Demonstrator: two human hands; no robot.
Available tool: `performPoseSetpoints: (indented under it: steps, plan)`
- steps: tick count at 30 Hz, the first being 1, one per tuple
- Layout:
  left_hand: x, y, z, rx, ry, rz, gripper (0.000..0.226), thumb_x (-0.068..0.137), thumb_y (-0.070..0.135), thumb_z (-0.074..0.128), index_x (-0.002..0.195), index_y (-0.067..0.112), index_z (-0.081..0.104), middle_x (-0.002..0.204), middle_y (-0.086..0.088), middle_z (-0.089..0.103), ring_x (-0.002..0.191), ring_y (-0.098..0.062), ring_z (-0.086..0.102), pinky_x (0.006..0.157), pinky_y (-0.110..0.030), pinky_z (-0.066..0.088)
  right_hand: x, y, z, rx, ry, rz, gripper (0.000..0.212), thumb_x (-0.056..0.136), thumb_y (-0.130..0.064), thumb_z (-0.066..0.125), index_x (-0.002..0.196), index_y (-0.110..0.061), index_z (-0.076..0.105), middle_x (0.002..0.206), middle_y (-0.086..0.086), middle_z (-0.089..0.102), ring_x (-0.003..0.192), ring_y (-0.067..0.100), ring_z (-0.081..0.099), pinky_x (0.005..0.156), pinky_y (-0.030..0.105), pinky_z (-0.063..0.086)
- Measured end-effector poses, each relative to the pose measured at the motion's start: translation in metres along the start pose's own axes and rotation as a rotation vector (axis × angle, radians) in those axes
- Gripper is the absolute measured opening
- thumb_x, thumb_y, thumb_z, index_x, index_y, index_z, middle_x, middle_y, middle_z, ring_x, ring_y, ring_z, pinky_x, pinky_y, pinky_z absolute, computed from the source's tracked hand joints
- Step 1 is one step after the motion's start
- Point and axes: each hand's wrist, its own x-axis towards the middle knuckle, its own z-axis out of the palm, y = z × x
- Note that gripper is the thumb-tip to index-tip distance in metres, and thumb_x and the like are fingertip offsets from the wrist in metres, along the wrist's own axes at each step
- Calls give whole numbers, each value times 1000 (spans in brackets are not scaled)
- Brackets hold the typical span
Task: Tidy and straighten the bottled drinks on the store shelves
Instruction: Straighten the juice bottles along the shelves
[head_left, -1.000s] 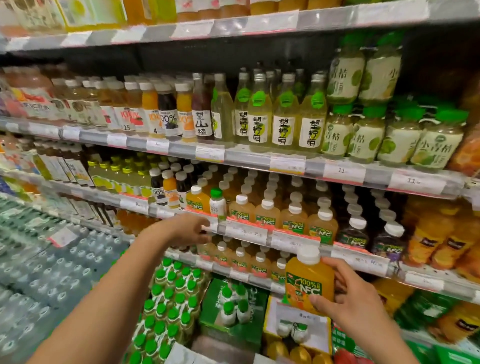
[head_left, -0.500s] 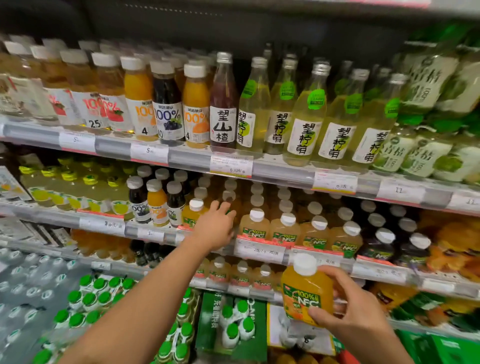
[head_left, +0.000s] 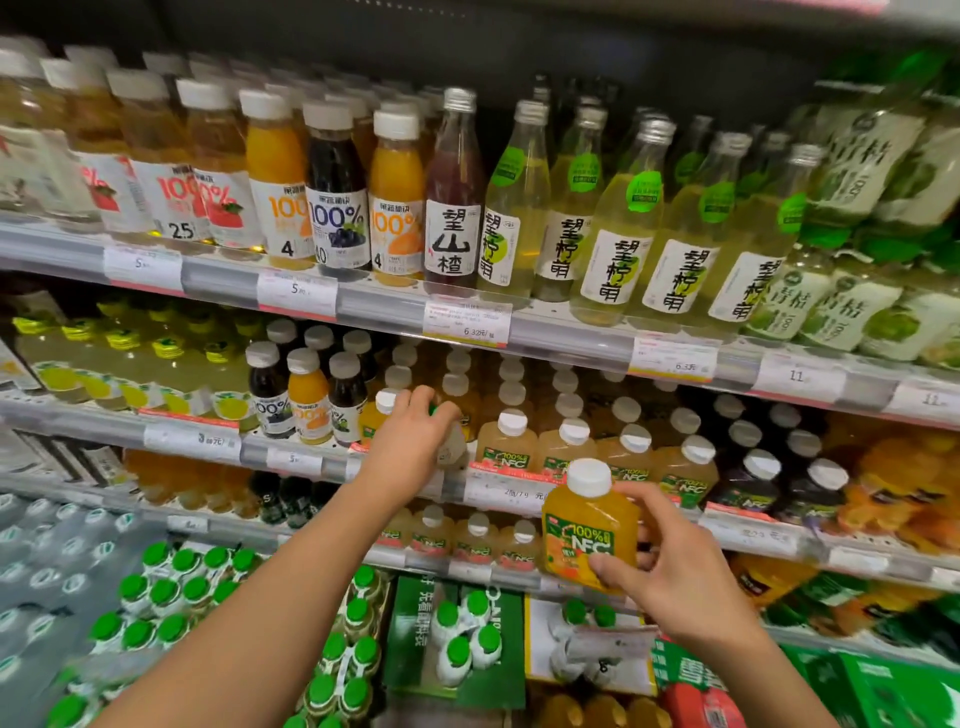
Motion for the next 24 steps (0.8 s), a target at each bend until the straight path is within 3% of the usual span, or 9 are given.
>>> performPoseSetpoints:
  steps: [3, 6, 11, 16, 24]
  plan:
    - [-13, -7, -33, -81, 61, 39, 52, 83, 15, 75, 131, 20, 53, 127, -9, 50, 117, -30, 47, 85, -40, 51, 18, -9, 6, -3, 40, -37, 59, 76, -19, 90, 116, -41, 52, 101, -15, 72, 83, -4, 72, 74, 25, 61]
    - [-33, -17, -61, -169, 93, 59, 43, 93, 30, 67, 132, 23, 51, 124, -4, 55, 111, -25, 51, 87, -36, 46, 43, -21, 17, -74, 66, -73, 63, 71, -28, 93, 116, -37, 50, 96, -17, 72, 79, -3, 70, 71, 25, 60]
    - [-81, -30, -81, -252, 82, -34, 45, 95, 37, 64, 135, 28, 45, 130, 2, 56, 118, -21, 52, 97, -36, 45, 91, -48, 41, -148, 63, -182, 60, 67, -36, 90, 110, -33, 47, 105, -8, 63, 90, 18, 65, 75, 36, 52]
    - [-127, -45, -84, -295, 77, -121, 53, 93, 40, 66, 138, 29, 40, 134, 5, 57, 123, -18, 53, 95, -34, 47, 141, -82, 72, -293, 6, -261, 59, 66, -36, 87, 107, -27, 45, 105, -2, 60, 93, 20, 60, 72, 35, 44]
    - [-177, -72, -79, -287, 43, -208, 59, 92, 47, 65, 142, 29, 37, 135, 8, 57, 120, -14, 54, 96, -32, 48, 185, -99, 112, -595, -21, -284, 59, 75, -43, 83, 123, -22, 55, 108, 4, 70, 102, 30, 67, 77, 40, 54]
